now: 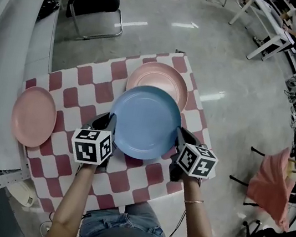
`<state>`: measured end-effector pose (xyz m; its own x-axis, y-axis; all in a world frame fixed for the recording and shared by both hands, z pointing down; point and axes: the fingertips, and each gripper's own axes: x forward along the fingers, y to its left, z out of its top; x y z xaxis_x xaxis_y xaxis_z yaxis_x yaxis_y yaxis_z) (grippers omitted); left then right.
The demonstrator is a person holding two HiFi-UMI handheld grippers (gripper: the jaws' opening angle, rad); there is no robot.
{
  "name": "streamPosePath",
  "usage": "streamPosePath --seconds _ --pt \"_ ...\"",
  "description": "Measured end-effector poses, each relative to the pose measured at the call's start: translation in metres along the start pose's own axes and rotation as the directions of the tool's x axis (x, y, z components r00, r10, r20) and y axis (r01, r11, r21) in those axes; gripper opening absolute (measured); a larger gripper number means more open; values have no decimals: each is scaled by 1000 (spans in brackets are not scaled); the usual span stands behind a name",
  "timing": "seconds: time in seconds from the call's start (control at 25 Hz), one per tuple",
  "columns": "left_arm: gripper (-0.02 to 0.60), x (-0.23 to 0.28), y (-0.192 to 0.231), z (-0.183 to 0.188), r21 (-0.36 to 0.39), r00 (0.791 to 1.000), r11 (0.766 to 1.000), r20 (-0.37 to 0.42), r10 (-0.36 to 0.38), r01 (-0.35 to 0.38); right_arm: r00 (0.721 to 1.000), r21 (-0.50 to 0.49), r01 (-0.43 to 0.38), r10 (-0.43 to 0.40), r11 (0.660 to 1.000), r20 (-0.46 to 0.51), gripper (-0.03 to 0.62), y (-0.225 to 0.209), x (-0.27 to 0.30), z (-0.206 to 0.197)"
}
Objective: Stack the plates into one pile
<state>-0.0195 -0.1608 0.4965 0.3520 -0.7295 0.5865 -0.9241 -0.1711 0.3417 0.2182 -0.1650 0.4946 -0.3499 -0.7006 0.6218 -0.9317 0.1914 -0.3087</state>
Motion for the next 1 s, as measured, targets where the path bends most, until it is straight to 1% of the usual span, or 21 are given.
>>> streamPosePath --seconds 0.12,0.36,0.64,1.0 --pt "41 6 -6 4 7 1000 1000 0 8 -8 1000 1 -15 15 1000 -1 38 -8 4 7" --pt "41 20 -13 15 -16 1000 1000 10 18 -18 999 -10 -49 49 999 2 38 -20 16 23" --pt "41 37 -15 32 -25 999 999 21 39 -39 997 -29 -81 81 996 0 38 -29 33 44" --pt "41 63 -14 59 -21 998 998 41 56 -56 992 -37 -120 121 992 30 38 -39 55 74"
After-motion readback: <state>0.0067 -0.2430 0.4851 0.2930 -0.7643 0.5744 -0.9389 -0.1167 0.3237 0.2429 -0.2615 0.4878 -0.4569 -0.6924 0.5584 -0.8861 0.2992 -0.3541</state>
